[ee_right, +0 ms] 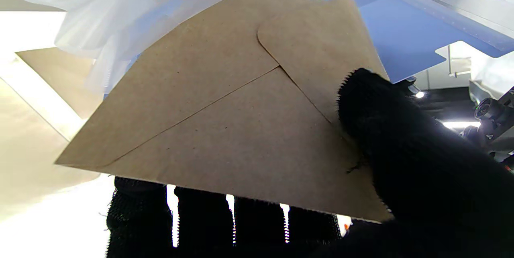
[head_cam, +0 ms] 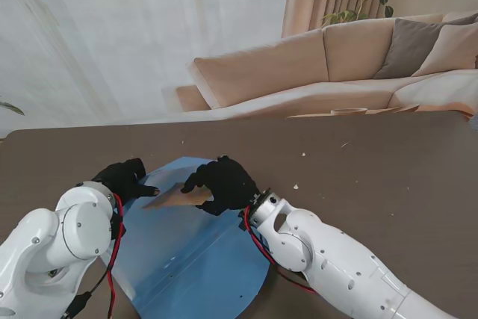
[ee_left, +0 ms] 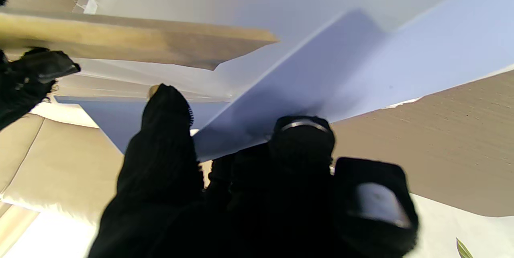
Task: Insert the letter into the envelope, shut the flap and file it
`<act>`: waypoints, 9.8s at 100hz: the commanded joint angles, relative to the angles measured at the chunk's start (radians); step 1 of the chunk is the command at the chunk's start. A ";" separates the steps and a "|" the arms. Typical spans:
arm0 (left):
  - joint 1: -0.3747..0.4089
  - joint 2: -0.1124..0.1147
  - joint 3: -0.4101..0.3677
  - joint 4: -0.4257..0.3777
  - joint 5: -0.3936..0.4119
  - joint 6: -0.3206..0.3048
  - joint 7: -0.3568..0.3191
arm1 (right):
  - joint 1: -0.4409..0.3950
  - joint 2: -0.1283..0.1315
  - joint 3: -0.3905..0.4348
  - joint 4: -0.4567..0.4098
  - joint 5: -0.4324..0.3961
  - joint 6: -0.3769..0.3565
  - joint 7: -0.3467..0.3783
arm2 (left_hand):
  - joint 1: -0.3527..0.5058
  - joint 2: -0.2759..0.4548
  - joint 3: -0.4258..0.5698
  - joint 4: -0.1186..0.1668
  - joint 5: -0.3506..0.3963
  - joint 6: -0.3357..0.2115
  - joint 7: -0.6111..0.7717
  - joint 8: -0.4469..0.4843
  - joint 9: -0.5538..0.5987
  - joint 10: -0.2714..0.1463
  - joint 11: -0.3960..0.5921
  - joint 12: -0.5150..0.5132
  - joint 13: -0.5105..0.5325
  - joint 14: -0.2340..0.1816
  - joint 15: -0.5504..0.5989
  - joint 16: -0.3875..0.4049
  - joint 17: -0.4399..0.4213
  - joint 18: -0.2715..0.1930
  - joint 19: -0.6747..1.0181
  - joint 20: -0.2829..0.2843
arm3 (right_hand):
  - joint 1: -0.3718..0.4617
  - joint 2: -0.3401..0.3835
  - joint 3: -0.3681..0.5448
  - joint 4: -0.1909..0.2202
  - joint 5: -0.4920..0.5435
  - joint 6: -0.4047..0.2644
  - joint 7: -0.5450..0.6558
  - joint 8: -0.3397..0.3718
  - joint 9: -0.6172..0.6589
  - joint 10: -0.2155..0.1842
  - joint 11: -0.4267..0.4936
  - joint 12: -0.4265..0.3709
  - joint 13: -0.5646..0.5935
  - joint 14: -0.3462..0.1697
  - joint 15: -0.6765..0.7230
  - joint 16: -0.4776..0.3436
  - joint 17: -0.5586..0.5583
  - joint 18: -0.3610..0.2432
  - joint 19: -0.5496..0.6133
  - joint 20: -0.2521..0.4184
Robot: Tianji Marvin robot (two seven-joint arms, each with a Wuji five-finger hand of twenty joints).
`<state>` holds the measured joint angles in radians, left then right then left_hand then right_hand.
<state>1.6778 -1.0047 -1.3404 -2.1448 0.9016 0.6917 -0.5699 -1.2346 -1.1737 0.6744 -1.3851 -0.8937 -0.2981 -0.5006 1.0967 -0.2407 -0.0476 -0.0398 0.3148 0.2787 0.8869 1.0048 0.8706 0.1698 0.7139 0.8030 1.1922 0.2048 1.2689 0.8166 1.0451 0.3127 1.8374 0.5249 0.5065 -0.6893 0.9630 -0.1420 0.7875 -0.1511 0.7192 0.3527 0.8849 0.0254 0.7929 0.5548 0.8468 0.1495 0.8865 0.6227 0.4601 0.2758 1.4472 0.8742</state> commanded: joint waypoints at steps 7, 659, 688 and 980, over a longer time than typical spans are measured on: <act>0.001 -0.005 0.001 -0.011 0.003 0.008 -0.014 | -0.020 0.007 0.013 -0.025 -0.001 0.007 0.028 | 0.154 0.105 0.085 0.022 -0.030 -0.080 0.130 0.041 0.239 -0.114 0.281 -0.012 0.064 0.005 0.024 -0.019 0.032 -0.059 0.215 0.004 | -0.024 -0.016 -0.010 0.032 -0.033 0.015 -0.030 0.067 -0.042 -0.019 0.011 0.015 -0.040 -0.035 0.012 0.015 -0.014 -0.027 0.018 0.020; 0.246 -0.035 -0.150 0.239 0.053 -0.569 0.225 | -0.456 0.113 0.576 -0.451 -0.141 -0.057 0.400 | 0.114 0.178 0.121 0.039 -0.074 -0.416 -0.572 -0.560 -0.682 -0.124 -0.465 -0.389 -1.019 0.063 -1.149 -0.239 -1.048 -0.057 -1.591 0.326 | 0.252 0.432 -0.223 0.030 0.006 -0.396 0.161 0.514 -0.340 -0.083 -0.272 -0.225 -0.351 -0.079 -0.446 -0.239 -0.304 -0.041 -0.353 -0.149; 0.238 -0.031 -0.130 0.266 -0.039 -0.549 0.198 | -0.264 0.113 0.474 -0.316 -0.091 -0.089 0.429 | 0.116 0.148 0.184 0.033 -0.052 -0.396 -0.443 -0.498 -0.601 -0.087 -0.357 -0.333 -0.835 0.126 -1.015 -0.174 -0.911 0.015 -1.487 0.343 | 0.257 0.439 -0.218 0.020 0.014 -0.417 0.169 0.528 -0.326 -0.096 -0.270 -0.227 -0.339 -0.082 -0.446 -0.241 -0.298 -0.044 -0.351 -0.144; 0.123 -0.022 0.215 0.277 0.144 -0.512 0.268 | -0.211 0.051 0.160 -0.199 0.178 0.399 0.415 | 0.163 0.205 0.164 0.021 0.124 -0.418 -0.561 -0.665 -0.742 -0.210 -0.594 -0.195 -1.160 -0.170 -1.183 -0.224 -1.135 -0.244 -1.631 0.307 | -0.022 0.250 -0.156 0.112 -0.172 -0.092 -0.195 0.031 -0.255 0.000 -0.255 -0.204 -0.283 0.026 -0.352 -0.173 -0.212 0.001 -0.180 -0.083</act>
<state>1.7922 -1.0204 -1.1253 -1.8668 1.0432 0.1812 -0.2846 -1.4270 -1.1336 0.8288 -1.5615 -0.7129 0.0758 -0.0872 1.1925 -0.0896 0.1283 -0.0312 0.4007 -0.1572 0.3207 0.3426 0.1574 -0.0207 0.1365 0.5960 0.0506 0.0564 0.1034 0.6032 -0.0875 0.0930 0.2243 0.8455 0.4819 -0.4658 0.8237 -0.0450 0.6039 -0.1900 0.5611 0.4237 0.6878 0.0521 0.5909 0.3776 0.6220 0.1752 0.5839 0.4757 0.2912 0.2875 1.3066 0.8046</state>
